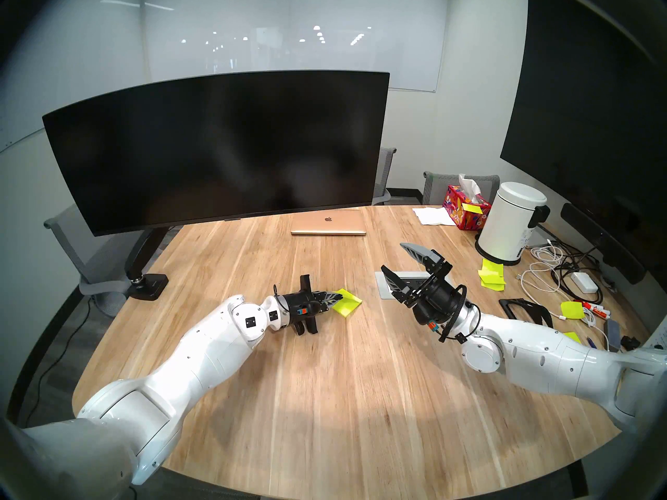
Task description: Peel one sticky note off the pad and stick it onto the monitor, then press it flat
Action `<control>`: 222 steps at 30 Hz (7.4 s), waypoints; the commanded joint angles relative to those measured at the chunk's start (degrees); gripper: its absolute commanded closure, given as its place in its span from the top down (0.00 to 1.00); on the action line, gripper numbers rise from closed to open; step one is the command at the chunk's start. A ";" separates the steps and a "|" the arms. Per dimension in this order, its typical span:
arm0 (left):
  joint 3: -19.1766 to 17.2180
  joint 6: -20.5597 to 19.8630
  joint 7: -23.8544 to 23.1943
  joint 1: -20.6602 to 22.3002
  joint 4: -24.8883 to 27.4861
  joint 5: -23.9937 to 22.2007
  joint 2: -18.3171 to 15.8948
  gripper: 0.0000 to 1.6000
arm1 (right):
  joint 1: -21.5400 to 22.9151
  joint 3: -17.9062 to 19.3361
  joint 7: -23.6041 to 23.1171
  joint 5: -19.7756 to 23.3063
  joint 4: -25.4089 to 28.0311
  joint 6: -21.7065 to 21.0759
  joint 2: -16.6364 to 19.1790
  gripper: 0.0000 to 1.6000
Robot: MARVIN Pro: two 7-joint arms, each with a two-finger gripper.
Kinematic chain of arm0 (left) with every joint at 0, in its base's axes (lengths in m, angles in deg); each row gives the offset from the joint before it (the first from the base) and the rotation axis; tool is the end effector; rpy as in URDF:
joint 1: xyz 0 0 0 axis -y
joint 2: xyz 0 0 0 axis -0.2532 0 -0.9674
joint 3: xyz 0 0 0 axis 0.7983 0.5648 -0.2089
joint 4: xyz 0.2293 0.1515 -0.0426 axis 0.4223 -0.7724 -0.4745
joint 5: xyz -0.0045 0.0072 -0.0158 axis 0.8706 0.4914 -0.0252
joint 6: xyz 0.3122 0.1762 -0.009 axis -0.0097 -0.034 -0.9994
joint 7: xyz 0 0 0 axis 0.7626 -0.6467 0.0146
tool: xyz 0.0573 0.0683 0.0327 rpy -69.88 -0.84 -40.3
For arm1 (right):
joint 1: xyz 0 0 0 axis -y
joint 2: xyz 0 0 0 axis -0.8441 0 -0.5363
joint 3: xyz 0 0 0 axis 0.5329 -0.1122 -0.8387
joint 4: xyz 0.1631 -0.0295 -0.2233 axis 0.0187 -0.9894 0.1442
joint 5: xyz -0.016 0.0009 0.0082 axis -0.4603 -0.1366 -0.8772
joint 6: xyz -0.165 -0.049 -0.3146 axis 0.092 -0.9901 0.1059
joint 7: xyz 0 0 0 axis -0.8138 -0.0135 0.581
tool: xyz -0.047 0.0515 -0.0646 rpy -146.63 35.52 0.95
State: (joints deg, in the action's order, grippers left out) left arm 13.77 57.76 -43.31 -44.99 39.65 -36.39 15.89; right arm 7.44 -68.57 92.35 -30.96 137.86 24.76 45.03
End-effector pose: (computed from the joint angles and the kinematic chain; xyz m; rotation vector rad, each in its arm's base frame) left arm 0.5280 -0.0696 -0.3647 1.3924 -1.9548 1.9363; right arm 0.4596 -0.0028 -0.2879 0.5413 1.4134 2.0600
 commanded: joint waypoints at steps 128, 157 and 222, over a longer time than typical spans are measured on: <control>1.04 0.99 6.42 0.12 -6.84 -4.35 2.14 0.00 | 6.40 0.44 -24.66 -7.20 2.67 7.00 -4.46 0.00; 1.42 1.62 6.36 0.88 -8.31 -4.23 3.10 0.00 | 7.22 0.56 -27.14 -9.21 -2.40 11.11 -6.91 0.00; 1.63 3.07 6.40 3.20 -12.73 -4.51 5.05 0.00 | 9.25 0.69 -25.77 -15.96 -21.20 18.17 -17.39 0.00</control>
State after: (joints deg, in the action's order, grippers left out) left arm 14.98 60.99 -36.93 -40.90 27.89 -41.21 20.84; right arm 15.00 -68.64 65.91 -46.85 117.75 42.80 29.42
